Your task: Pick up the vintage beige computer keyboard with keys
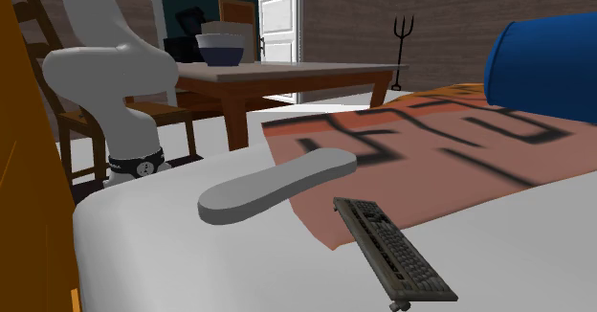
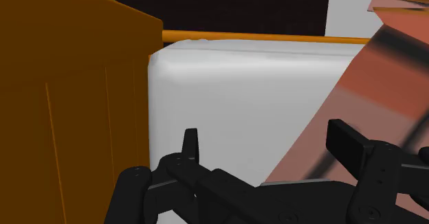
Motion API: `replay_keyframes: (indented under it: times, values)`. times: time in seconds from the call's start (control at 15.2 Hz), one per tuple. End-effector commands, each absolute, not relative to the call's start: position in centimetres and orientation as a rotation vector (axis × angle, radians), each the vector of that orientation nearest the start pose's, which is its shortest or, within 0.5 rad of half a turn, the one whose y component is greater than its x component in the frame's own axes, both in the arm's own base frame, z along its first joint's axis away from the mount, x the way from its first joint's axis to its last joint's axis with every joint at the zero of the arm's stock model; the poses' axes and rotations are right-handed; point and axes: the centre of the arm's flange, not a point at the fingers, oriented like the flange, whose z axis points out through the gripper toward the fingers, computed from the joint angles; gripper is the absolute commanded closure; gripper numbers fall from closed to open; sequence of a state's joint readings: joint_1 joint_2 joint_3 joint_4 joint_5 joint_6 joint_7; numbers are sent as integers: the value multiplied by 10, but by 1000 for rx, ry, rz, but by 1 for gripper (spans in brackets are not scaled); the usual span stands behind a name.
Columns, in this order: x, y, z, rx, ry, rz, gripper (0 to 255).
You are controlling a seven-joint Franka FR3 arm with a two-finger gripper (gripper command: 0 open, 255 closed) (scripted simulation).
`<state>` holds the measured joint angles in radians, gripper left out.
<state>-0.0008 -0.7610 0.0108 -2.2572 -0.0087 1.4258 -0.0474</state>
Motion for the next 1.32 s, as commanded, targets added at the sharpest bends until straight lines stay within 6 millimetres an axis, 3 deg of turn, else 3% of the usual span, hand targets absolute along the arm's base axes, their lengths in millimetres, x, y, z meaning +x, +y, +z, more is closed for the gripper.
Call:
replay_keyframes:
  times: [0.0,0.66,1.25]
  values:
    - [299,3,617,-3153,-84,112,0]
    - [399,40,551,-3185,186,11,0]
    - [497,57,497,-3190,433,-81,0]
